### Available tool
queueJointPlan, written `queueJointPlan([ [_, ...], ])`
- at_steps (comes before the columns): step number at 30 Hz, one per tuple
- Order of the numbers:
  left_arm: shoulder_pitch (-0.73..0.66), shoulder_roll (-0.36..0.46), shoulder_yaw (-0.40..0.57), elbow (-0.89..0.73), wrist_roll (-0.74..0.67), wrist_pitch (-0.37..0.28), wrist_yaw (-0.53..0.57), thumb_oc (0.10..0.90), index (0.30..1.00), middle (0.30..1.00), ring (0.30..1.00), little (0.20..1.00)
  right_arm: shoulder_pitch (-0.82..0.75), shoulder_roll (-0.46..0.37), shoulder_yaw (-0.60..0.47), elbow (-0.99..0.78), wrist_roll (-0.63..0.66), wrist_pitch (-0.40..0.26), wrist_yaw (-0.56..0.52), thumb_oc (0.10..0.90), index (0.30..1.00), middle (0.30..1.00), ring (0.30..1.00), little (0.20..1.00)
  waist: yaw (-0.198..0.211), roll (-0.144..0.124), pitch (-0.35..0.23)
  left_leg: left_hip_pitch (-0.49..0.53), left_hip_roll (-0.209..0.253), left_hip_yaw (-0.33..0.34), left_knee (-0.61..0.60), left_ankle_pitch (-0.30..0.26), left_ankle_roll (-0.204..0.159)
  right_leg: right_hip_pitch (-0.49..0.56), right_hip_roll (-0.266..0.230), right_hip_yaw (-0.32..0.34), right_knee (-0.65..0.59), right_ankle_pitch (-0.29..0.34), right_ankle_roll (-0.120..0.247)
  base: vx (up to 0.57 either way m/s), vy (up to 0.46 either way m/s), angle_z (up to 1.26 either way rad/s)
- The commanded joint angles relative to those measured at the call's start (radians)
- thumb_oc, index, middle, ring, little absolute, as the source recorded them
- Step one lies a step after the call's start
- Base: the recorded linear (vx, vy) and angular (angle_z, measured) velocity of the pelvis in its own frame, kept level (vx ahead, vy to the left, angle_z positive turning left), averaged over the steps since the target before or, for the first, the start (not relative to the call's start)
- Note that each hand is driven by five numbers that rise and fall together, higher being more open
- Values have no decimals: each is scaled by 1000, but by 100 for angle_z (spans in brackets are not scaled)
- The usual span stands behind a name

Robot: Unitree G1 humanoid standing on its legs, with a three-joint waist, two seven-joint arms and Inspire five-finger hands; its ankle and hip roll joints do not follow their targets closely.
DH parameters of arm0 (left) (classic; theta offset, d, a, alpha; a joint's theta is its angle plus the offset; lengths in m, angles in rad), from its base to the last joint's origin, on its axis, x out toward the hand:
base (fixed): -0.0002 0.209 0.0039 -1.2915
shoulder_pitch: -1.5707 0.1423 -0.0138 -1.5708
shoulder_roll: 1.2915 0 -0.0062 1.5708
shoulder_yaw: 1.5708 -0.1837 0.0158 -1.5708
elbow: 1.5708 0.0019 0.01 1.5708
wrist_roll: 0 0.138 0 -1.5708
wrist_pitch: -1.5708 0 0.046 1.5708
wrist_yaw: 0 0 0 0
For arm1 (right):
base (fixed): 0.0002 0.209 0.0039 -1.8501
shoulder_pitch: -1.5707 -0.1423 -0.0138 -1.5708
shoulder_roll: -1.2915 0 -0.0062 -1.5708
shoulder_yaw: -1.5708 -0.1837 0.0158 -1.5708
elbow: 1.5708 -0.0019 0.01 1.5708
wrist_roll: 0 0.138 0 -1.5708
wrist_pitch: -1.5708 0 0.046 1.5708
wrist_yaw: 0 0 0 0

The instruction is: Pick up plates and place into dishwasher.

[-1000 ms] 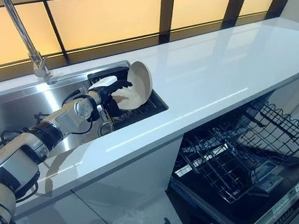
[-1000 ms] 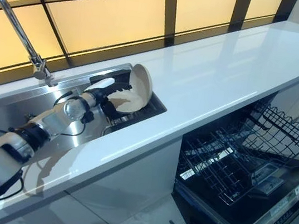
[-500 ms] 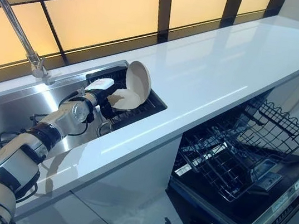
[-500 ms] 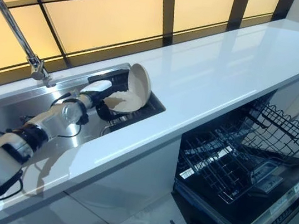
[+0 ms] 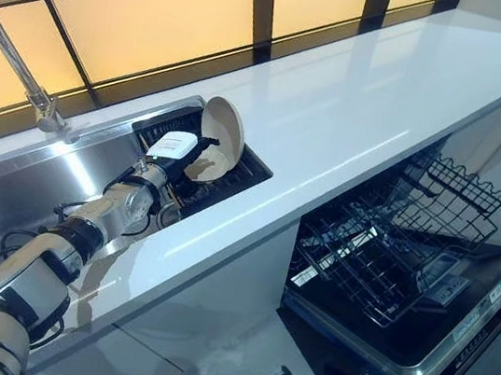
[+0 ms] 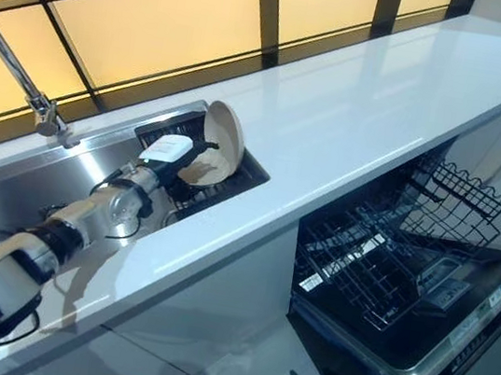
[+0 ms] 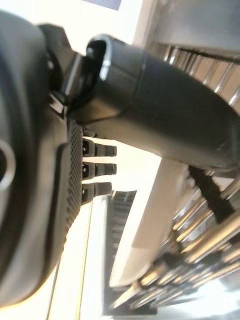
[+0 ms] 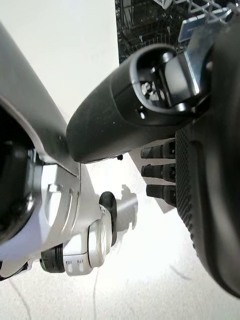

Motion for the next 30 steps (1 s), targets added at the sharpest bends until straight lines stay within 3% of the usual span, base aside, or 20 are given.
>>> queueJointPlan([
  [1,-134,11,91,74,-11,-24,126,800,900,900,900,900,20,-4,13,-20,-30,-56,41,800,900,900,900,900,-27,-11,12,-7,-26,30,9,-87,26,46,9,-8,10,-94,70,31,12,-5],
  [16,-135,-5,110,167,0,37,196,800,900,900,900,900,36,-29,5,-69,-36,-44,37,800,900,900,900,900,-48,-20,64,-41,-20,44,9,-65,21,6,5,17,10,-77,76,36,10,-4],
  [30,-214,101,82,251,65,116,230,800,900,900,900,900,23,-69,-7,-108,2,-54,42,800,900,900,900,900,-52,-10,132,-96,-30,16,9,-42,18,-42,-8,22,10,-63,78,-9,18,-1],
])
